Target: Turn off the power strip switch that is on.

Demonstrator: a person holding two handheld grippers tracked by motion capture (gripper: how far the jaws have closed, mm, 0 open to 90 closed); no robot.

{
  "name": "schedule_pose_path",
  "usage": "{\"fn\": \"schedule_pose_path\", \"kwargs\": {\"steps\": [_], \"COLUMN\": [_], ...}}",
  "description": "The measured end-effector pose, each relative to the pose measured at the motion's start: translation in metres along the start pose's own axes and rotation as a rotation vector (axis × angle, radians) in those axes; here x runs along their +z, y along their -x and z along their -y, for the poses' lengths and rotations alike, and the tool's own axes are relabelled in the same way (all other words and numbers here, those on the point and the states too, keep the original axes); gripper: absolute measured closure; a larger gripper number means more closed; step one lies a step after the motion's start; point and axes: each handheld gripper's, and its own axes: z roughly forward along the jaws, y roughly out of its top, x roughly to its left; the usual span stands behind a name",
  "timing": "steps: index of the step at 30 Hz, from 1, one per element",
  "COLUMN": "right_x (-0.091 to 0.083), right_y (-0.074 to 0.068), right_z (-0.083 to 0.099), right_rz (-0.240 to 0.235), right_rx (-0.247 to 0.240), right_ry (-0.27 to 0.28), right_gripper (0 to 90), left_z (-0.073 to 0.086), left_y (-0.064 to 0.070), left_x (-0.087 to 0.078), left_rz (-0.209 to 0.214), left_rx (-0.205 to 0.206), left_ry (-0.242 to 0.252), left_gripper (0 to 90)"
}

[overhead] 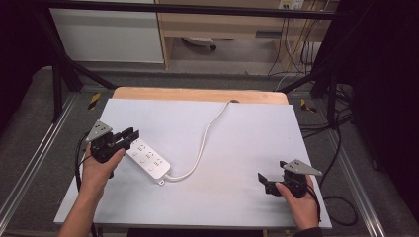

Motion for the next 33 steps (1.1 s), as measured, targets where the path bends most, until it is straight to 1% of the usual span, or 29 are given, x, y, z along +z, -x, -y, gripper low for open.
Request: {"fn": "schedule_pose_path", "kwargs": {"steps": [2,4,6,7,8,9,13,20,23,26,28,33], "right_x": [0.0,0.0,0.0,0.0,0.0,0.0,0.0,0.0,0.0,0.0,0.0,0.001], "right_y": [0.0,0.0,0.0,0.001,0.001,0.001,0.0,0.0,0.0,0.0,0.0,0.0], "right_z": [0.0,0.0,0.0,0.0,0.0,0.0,0.0,0.0,0.0,-0.001,0.0,0.0], "right_rz": [-0.001,-0.003,-0.002,-0.002,-0.002,-0.004,-0.007,-0.009,-0.011,-0.009,-0.009,-0.01], "right_rx": [0.0,0.003,0.003,0.003,0.003,0.004,0.006,0.002,0.004,0.004,0.002,0.001], "right_ry": [0.0,-0.001,0.0,-0.001,-0.001,-0.001,-0.001,-0.002,-0.002,-0.002,-0.003,-0.006], "right_gripper": [4.0,3.9,3.9,4.0,4.0,3.9,3.9,3.9,4.0,4.0,3.9,3.5], "left_z": [0.002,0.004,0.006,0.006,0.007,0.008,0.011,0.016,0.018,0.02,0.022,0.024], "left_y": [-0.001,-0.001,-0.001,-0.001,-0.002,-0.002,-0.005,-0.009,-0.008,-0.008,-0.008,-0.007], "left_x": [0.001,0.001,0.002,0.003,0.003,0.003,0.004,0.002,0.002,0.001,0.001,-0.002], "left_rz": [0.006,0.01,0.017,0.021,0.023,0.023,0.02,0.027,0.041,0.044,0.046,0.052], "left_rx": [0.009,0.018,0.024,0.025,0.032,0.036,0.03,0.01,0.019,0.01,0.001,-0.004], "left_ry": [-0.008,-0.015,-0.024,-0.028,-0.033,-0.037,-0.049,-0.066,-0.081,-0.092,-0.09,-0.1], "left_gripper": [71.9,75.7,77.2,81.7,81.7,84.7,87.5,90.0,90.0,90.0,90.0,90.0]}}
